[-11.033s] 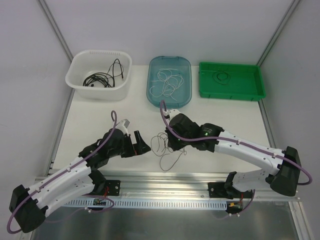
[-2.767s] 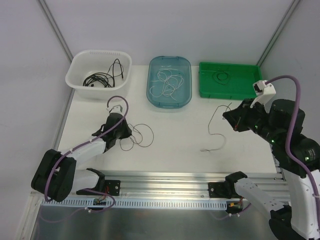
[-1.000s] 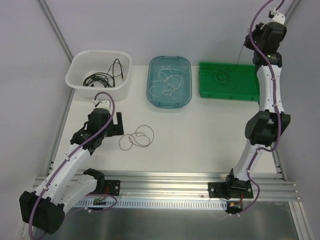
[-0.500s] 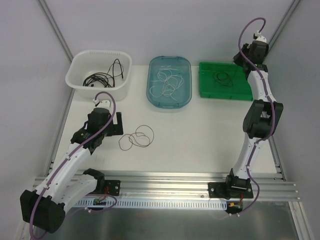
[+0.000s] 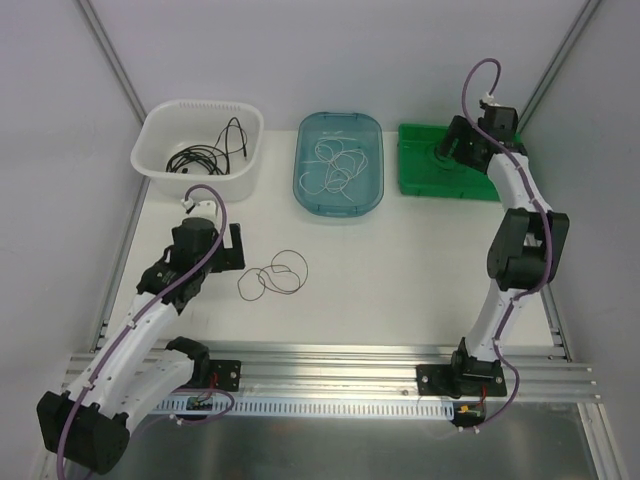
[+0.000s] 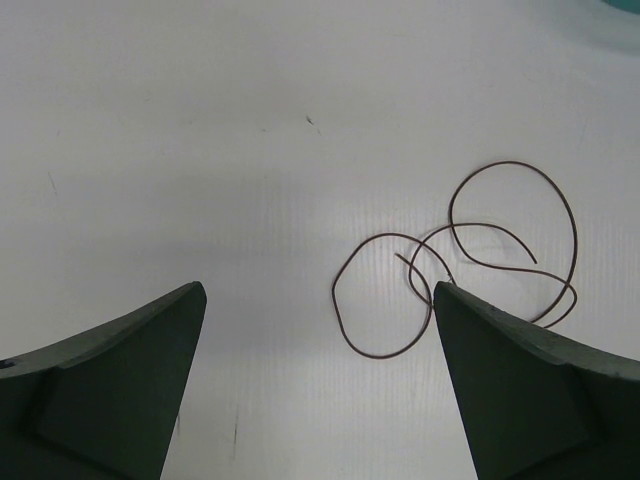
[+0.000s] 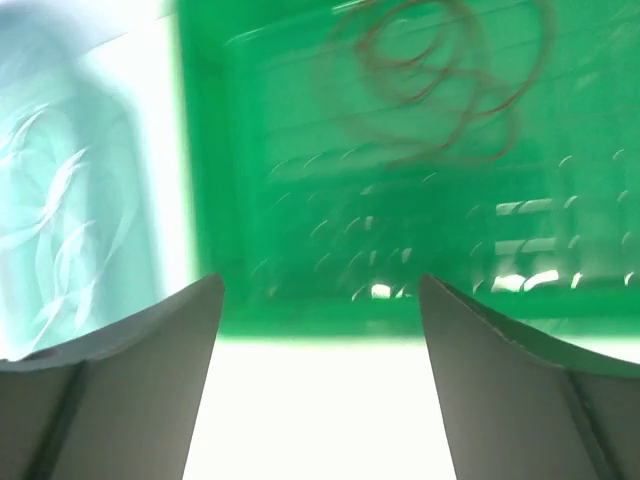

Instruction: Untangle the cables

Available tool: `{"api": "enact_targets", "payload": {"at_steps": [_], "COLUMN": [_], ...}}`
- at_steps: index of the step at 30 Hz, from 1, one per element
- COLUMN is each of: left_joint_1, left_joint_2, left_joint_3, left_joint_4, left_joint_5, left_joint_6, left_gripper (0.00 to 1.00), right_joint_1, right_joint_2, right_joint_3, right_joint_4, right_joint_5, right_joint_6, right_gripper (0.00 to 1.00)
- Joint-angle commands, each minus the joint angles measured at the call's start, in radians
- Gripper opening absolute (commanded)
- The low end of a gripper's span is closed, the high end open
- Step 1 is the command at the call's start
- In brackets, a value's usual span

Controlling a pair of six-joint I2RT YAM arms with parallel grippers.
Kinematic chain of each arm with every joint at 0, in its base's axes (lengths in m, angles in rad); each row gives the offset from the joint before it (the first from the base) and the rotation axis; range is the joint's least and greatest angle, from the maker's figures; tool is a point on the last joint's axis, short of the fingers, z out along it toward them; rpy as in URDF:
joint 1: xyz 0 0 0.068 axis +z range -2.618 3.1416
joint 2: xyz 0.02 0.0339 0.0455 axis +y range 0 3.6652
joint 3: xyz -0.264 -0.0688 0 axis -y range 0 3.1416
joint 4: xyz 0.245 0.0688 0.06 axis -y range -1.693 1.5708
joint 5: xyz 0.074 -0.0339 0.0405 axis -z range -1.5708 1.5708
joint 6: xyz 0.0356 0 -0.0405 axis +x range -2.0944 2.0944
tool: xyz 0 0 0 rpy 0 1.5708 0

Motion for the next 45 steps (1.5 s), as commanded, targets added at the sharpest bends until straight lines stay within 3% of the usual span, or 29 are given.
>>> {"api": "enact_targets", "payload": {"at_steps": [1, 7, 10, 13, 17, 27, 35, 41, 43, 45], "left_joint_1": [0.014, 0.035, 0.061, 0.098, 0.152, 0.225, 0.241, 0.247, 0.245, 0.247], "left_joint_2": [-0.053, -0.137, -0.174, -0.196, -0.197, -0.183, -0.176, -0.17, -0.17, -0.168], "left_joint_3": [-0.006, -0.02, -0.028, -0.032, -0.034, -0.037, -0.035, -0.032, -0.034, -0.034], "left_joint_4": [0.019, 0.014, 0.013, 0.013, 0.013, 0.011, 0.014, 0.013, 0.014, 0.013], "left_joint_5": [-0.051, -0.148, -0.175, -0.18, -0.158, -0.126, -0.103, -0.099, -0.099, -0.095], "left_joint_6": [-0.004, -0.034, -0.056, -0.074, -0.096, -0.116, -0.12, -0.12, -0.122, -0.12], "left_gripper": [0.99, 0.99, 0.99, 0.99, 0.99, 0.99, 0.99, 0.99, 0.99, 0.99], "right_joint_1": [0.098, 0.377, 0.56, 0.783, 0.943, 1.097, 1.148, 1.188, 1.198, 1.209], "right_joint_2": [-0.269, -0.517, -0.55, -0.519, -0.362, 0.011, 0.168, 0.217, 0.211, 0.193], "right_joint_3": [-0.072, -0.333, -0.414, -0.41, -0.338, -0.076, 0.046, 0.046, 0.014, -0.013], "right_joint_4": [-0.088, -0.159, -0.162, -0.168, -0.196, -0.252, -0.303, -0.296, -0.279, -0.26], "right_joint_5": [-0.001, 0.02, 0.027, 0.028, 0.036, 0.048, 0.03, 0.069, 0.108, 0.129], "right_joint_6": [-0.079, -0.088, -0.061, -0.073, -0.146, -0.334, -0.395, -0.397, -0.394, -0.389], "right_gripper": [0.84, 0.89, 0.89, 0.9, 0.9, 0.96, 0.95, 0.81, 0.69, 0.47]}}
